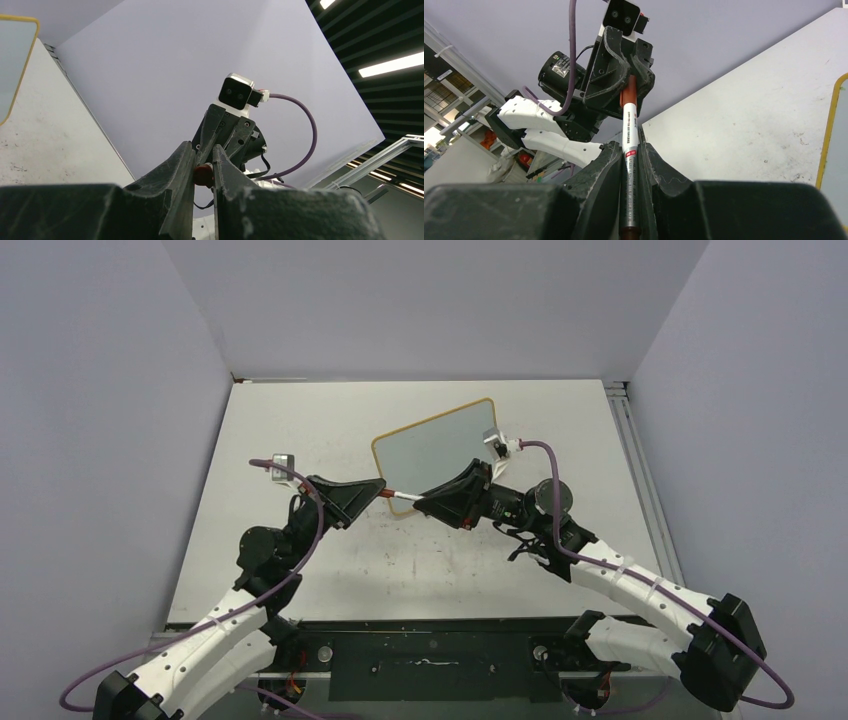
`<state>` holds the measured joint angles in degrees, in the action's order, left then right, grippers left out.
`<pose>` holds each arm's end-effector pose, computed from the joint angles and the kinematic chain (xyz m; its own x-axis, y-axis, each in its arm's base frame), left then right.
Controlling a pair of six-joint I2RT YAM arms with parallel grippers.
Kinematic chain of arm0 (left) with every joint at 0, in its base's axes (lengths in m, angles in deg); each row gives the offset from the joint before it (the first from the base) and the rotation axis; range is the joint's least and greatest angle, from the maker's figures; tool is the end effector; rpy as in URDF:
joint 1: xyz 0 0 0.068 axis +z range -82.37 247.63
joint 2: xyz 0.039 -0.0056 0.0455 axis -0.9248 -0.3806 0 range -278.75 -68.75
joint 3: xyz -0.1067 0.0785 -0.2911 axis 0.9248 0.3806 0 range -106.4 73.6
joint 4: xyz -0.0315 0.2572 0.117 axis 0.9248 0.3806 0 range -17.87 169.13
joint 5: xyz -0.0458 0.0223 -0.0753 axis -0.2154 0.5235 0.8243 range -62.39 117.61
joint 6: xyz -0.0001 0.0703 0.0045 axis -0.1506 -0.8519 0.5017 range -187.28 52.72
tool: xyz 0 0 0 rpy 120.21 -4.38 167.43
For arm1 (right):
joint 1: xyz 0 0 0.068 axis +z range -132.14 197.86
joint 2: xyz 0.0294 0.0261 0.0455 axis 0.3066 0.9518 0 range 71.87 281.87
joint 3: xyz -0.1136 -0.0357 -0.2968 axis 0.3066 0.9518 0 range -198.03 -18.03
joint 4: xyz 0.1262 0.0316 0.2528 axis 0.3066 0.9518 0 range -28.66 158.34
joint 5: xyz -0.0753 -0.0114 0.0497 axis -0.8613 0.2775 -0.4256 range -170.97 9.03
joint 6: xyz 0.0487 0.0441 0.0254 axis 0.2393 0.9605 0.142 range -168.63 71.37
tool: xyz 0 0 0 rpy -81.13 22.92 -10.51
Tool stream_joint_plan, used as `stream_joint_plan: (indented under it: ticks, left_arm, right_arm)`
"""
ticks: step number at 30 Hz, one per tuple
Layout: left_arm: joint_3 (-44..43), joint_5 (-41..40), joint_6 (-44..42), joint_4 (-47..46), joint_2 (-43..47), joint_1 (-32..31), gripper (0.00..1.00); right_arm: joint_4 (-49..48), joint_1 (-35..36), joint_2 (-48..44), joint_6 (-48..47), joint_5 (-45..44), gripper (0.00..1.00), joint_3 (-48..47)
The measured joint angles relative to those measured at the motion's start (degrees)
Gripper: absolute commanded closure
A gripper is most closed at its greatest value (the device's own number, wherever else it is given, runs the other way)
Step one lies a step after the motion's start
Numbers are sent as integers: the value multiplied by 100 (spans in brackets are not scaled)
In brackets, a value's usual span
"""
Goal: Write a sentence on the whiteboard
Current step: Open the whiteboard marker at the center of the board.
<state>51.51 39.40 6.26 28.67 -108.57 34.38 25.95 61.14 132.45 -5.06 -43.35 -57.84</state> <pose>0.1377 -0.1043 0.3452 -0.5595 -0.7557 -0.3403 0.5439 -0.0249 -0.8388 0.1618 0.2006 0.3764 -0.5375 0.2437 -0.8073 -0.8317 0.0050 0.5552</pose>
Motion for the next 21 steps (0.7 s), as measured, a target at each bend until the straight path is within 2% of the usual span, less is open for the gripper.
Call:
stream_joint_plan:
  ticks: [21]
  left_arm:
    - [219,175,122,85,330,122,100]
  right_arm:
    - [-131,114,-44,190,-120,95,181]
